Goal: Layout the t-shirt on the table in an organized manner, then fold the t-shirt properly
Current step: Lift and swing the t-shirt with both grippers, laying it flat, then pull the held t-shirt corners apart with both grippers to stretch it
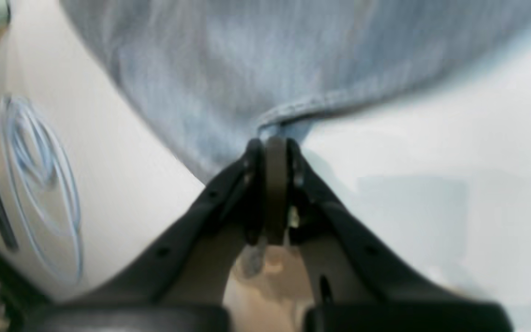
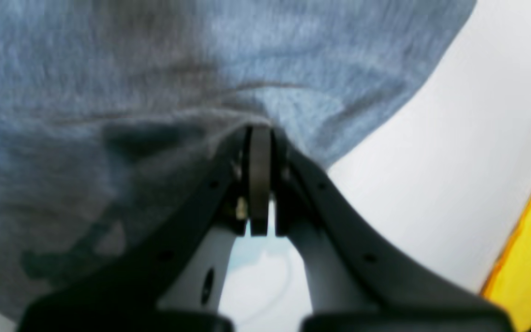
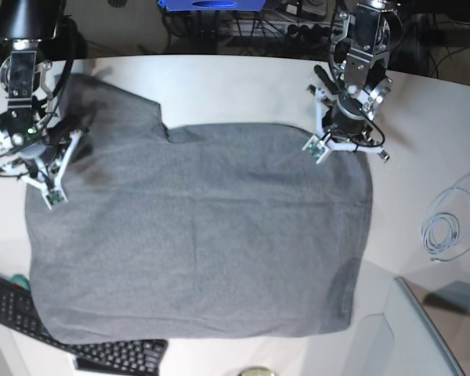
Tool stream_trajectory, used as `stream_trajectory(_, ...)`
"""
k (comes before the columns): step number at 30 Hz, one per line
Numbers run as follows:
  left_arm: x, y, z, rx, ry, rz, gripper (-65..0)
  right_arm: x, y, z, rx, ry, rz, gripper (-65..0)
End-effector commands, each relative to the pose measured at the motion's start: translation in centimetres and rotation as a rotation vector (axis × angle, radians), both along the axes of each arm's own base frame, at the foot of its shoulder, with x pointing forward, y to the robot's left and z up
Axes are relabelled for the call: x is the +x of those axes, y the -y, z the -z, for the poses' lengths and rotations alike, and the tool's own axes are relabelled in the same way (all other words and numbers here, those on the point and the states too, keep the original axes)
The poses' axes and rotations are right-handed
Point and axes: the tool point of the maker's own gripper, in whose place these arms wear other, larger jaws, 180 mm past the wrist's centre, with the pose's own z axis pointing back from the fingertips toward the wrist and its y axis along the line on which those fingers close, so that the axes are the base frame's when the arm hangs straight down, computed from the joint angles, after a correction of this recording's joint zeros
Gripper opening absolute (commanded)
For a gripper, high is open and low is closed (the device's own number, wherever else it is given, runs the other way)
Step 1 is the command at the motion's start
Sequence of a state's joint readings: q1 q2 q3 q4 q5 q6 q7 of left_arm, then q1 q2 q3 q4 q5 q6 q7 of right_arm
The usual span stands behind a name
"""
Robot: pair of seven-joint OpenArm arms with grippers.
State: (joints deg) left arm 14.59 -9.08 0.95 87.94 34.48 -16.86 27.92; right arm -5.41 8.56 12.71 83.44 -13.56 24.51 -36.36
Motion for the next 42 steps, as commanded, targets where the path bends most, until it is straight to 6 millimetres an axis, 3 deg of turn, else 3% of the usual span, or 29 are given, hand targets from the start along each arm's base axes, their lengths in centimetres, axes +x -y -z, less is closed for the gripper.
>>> stream_trajectory(1,0.4,-0.7,-0.5,0.021,0.020,-0.007,-65.0,1.0,0.8,-1.0,-0.017,0.037,0.004,-65.0)
stream_trajectory(9,0.0,-0.3,-0.2,0.019,0.007,-0.003,-65.0,0.2,0.8,0.2,-0.011,-0.004,0.014,-63.3)
stream_trajectory(11,0.0,-0.3,-0.3,0.018,0.009,-0.002,-65.0,-0.1,0.8,0.3,-0.011,-0.007,0.015,-54.6)
stream_trajectory(15,-0.9,-0.6,0.0,0.019,-0.006,-0.011,-65.0,-0.7,0.7,0.6,-0.010,-0.018,0.015,-28.2)
stream_trajectory(16,-0.9,-0.5,-0.3,0.018,0.003,-0.008,-62.9,-0.6,0.7,0.4,-0.010,-0.012,0.014,-23.4)
stream_trajectory(17,-1.0,-0.4,-0.5,0.017,0.006,-0.006,-55.0,-0.4,0.7,0.0,-0.011,0.002,0.015,-21.5)
stream_trajectory(20,-1.8,-0.2,-0.8,0.016,0.008,0.001,-30.6,-0.3,1.3,-2.0,0.023,0.087,0.109,-21.2)
stream_trajectory(23,-1.9,-0.1,-1.6,0.016,0.024,0.007,-13.8,0.0,2.6,-5.5,0.067,0.217,0.244,-20.9)
stream_trajectory(25,-1.9,0.2,-2.3,0.011,0.041,0.012,-7.6,0.0,2.0,-7.1,0.151,0.280,0.260,-20.9)
stream_trajectory(30,-2.5,-2.8,-5.2,-0.051,0.112,-0.118,-6.4,-3.8,2.8,-6.9,0.282,0.240,0.350,-21.0)
stream_trajectory(34,-3.9,-7.9,-6.8,-0.292,0.180,-0.393,-6.4,-8.2,4.1,-5.1,0.325,0.131,0.410,-21.0)
stream_trajectory(36,-4.6,-9.9,-7.9,-0.434,0.222,-0.499,-6.4,-9.4,4.3,-4.5,0.331,0.105,0.431,-21.0)
stream_trajectory(39,-5.2,-10.2,-9.2,-0.666,0.255,-0.589,-6.4,-10.5,3.9,-2.7,0.361,0.055,0.452,-21.0)
stream_trajectory(42,-5.9,-9.9,-8.5,-0.834,0.235,-0.667,-6.4,-11.3,3.3,-1.1,0.398,0.011,0.468,-21.0)
